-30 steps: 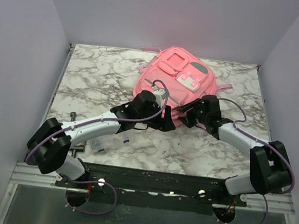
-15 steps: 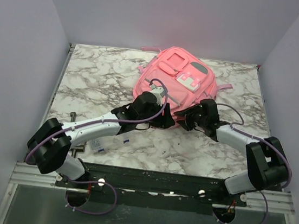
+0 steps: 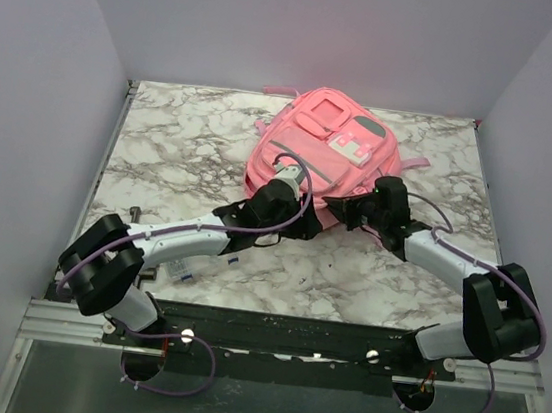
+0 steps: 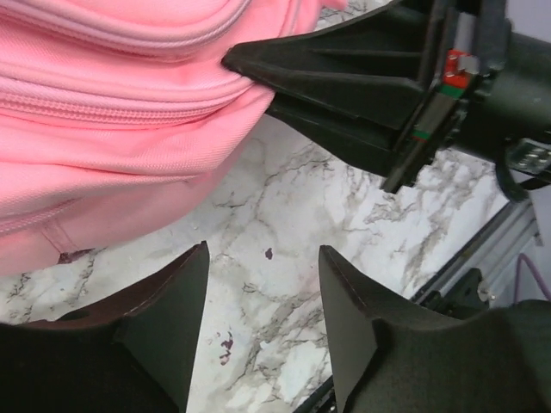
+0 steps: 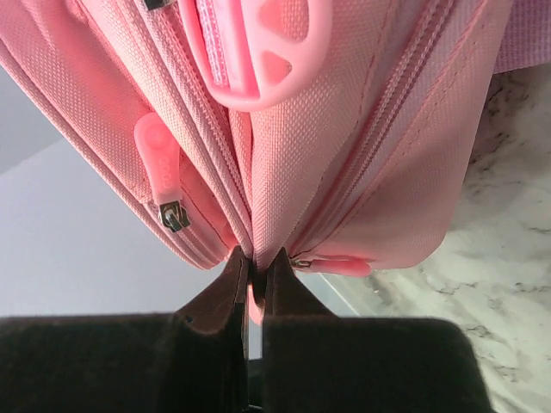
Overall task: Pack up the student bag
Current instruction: Zip the student bag at the center of the board.
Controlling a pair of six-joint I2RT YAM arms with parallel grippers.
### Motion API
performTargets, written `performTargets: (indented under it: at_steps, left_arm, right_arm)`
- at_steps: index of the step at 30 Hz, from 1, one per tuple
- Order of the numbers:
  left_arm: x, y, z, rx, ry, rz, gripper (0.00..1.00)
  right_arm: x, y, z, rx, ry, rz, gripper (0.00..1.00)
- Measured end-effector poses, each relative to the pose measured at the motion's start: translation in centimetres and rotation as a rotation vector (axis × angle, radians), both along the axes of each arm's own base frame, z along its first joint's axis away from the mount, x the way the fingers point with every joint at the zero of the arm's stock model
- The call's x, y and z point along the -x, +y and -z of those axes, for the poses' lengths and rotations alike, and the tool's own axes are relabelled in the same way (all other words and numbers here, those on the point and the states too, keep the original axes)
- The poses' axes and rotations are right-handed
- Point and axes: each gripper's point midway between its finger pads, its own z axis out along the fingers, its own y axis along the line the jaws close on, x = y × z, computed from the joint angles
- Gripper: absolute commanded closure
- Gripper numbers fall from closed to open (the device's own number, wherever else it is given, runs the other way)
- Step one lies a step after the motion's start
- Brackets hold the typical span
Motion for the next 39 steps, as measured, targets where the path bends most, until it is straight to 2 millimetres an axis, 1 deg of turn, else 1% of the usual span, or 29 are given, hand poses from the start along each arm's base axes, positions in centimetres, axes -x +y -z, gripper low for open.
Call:
performTargets:
  at_steps: [3,6,8,14,19,23,26,29,33,35,39]
  left_arm:
    - [-0.2,-0.3,0.7,-0.013,0.001,-0.023,0.45]
    - [-0.5,-0.8,1.6,-0.040,-0.006,-0.053,0.53]
    - [-1.0,-0.9,1.7,-0.056,-0.025,-0.089,0.56]
    - [-2.7,-0.4,1.8,-0.089,-0.068,-0.192,0.57]
    - [-4.4,-0.6,2.2,-0.124,-0.095,-0.257,0.56]
    - [-5.0,-0.9,2.3,-0.154,-0.109,-0.285,0.56]
    - [-5.5,-1.0,2.5,-0.189,-0.116,-0.312,0.60]
    - [-6.0,-1.0,2.8,-0.227,-0.114,-0.335,0.65]
    - [-5.9,-1.0,3.0,-0.262,-0.105,-0.348,0.75]
    - [-5.8,-1.0,3.1,-0.274,-0.102,-0.351,0.82]
    - [-5.5,-0.9,3.4,-0.292,-0.095,-0.343,1.00]
  right_arm:
    - [-0.1,0.1,-0.5,-0.045,0.026,0.032,1.00]
    - [-0.1,0.1,-0.6,-0.077,0.058,0.060,1.00]
    - [-0.2,0.1,-0.7,-0.092,0.073,0.075,1.00]
    - [-0.2,0.0,-1.1,-0.115,0.085,0.101,1.00]
    - [-0.3,-0.3,-1.9,-0.125,0.072,0.116,1.00]
    - [-0.2,-0.3,-1.9,-0.123,0.075,0.121,1.00]
    - [-0.2,-0.4,-1.9,-0.119,0.076,0.125,1.00]
    - [-0.1,-0.7,-2.0,-0.114,0.075,0.133,1.00]
    - [0.0,-1.0,-2.0,-0.106,0.071,0.145,1.00]
    - [0.2,-1.1,-2.0,-0.103,0.070,0.149,1.00]
    - [0.5,-1.4,-1.9,-0.090,0.063,0.154,1.00]
